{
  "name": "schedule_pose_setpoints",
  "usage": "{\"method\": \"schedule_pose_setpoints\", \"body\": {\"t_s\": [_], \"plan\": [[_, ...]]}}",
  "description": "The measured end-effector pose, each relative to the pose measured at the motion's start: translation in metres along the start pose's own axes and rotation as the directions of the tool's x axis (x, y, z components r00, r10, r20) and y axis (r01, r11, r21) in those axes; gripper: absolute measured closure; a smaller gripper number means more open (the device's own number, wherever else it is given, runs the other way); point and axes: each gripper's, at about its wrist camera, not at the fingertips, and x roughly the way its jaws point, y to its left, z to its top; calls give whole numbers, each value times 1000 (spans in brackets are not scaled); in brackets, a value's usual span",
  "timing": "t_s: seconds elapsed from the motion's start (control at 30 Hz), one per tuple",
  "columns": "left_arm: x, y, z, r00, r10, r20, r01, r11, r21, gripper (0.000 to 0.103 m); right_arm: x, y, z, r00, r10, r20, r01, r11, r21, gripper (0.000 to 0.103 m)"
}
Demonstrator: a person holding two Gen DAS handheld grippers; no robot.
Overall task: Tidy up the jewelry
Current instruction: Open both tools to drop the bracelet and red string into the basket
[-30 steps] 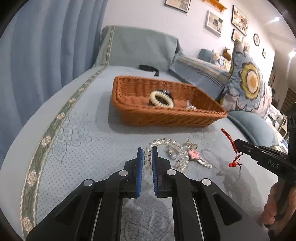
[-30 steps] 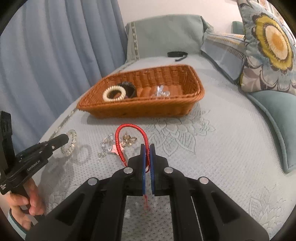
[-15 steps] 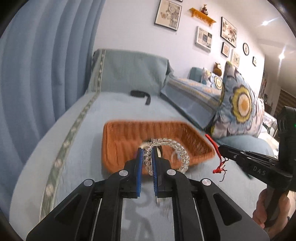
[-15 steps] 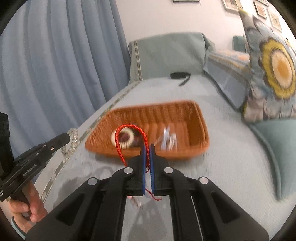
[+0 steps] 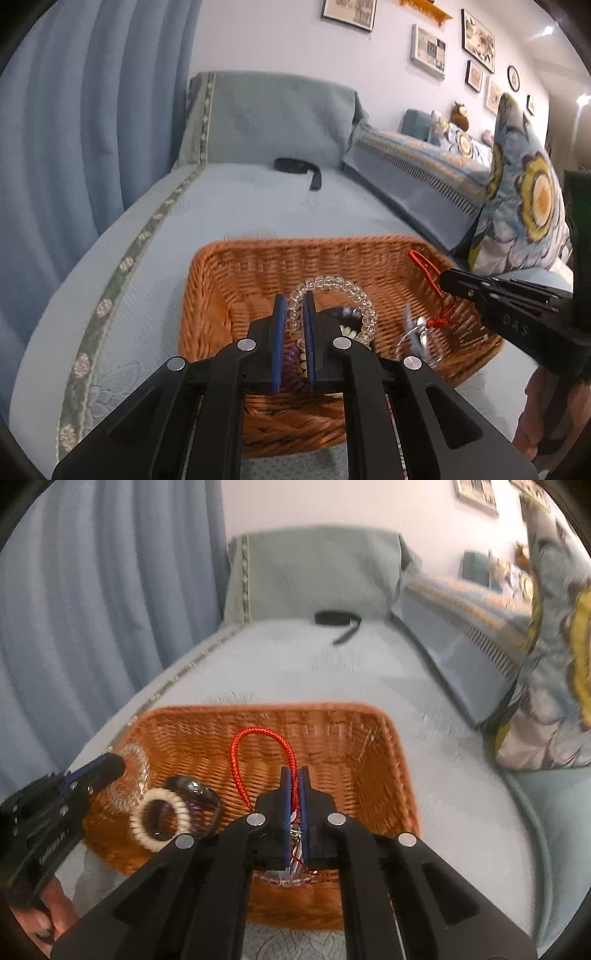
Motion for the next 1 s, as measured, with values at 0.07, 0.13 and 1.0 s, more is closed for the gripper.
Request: {"method": "schedule_pose_setpoints", "body": {"t_s": [0.07,0.13,1.0], "plan": [[4,2,-3,1000,4,-6,-4,1000,3,95,8,-1,-3,1000,-7,-21,7,1000,3,100],[7,4,-4,1000,6,-13,-6,1000,0,95,13,-2,-6,999,-7,-37,8,1000,6,100],[-143,-17,-4,977,-77,197,77,997,11,47,-102,8,-47,982,180,54,-182,983,22,60]]}}
